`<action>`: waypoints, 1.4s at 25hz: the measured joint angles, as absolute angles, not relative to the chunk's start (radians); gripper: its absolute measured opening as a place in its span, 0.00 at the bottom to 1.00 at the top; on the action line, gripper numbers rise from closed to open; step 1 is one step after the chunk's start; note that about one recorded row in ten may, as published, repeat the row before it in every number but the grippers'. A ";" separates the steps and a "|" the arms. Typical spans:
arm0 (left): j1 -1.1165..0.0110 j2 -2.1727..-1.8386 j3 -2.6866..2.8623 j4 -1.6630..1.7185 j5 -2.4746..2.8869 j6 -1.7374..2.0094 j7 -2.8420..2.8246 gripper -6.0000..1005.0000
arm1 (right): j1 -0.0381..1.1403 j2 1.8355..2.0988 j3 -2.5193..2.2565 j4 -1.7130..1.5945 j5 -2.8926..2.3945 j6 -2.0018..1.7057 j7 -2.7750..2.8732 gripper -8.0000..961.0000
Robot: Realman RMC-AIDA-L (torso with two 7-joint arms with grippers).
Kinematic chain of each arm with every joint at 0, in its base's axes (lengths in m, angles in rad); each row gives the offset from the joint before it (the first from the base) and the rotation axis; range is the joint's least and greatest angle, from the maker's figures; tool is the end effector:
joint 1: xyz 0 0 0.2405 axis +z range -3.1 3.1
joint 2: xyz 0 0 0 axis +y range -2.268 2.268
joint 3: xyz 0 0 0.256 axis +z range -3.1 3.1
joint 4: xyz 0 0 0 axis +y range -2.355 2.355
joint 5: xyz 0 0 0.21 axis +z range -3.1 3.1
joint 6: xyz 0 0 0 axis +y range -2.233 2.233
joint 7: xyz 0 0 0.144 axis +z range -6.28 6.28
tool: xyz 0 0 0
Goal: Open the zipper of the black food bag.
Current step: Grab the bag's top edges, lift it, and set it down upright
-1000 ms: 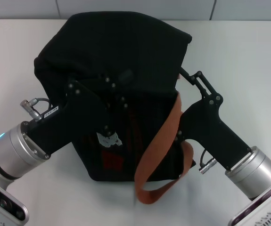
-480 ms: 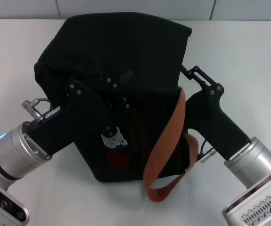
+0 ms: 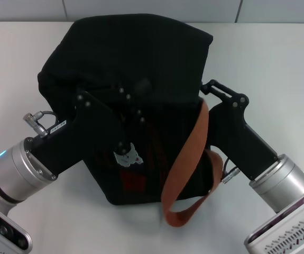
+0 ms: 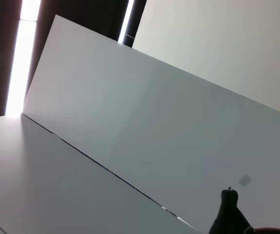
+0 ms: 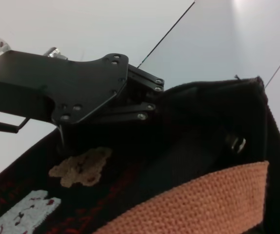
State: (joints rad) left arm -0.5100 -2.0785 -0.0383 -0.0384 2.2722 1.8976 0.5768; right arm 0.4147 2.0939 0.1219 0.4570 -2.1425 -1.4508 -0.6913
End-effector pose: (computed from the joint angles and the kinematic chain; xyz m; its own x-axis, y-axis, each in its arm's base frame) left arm -0.2266 0.2502 -0.0407 0.4432 -0.8769 0.1861 -0.2215 -0.3084 -0.9251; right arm 0.2109 0.2458 -0.1054 0.7519 0.5960 -0.2819 -0.0104 -0.4168 -0.9089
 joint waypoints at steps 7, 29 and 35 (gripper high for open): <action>-0.510 -2.079 -0.038 -0.038 2.272 1.899 0.577 0.09 | 0.420 2.094 0.121 0.457 -2.145 -1.452 -0.692 0.25; -0.509 -2.079 -0.046 -0.040 2.272 1.900 0.572 0.09 | 0.350 2.094 0.119 0.461 -2.144 -1.363 -0.716 0.01; -0.511 -2.079 -0.047 -0.042 2.267 1.895 0.566 0.09 | 0.268 2.094 0.116 0.442 -2.145 -1.342 -0.717 0.01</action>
State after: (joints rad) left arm -0.5110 -2.0785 -0.0471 -0.0421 2.2670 1.8951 0.5660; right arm 0.2683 2.0938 0.1161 0.4417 -2.1446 -1.3424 -0.7165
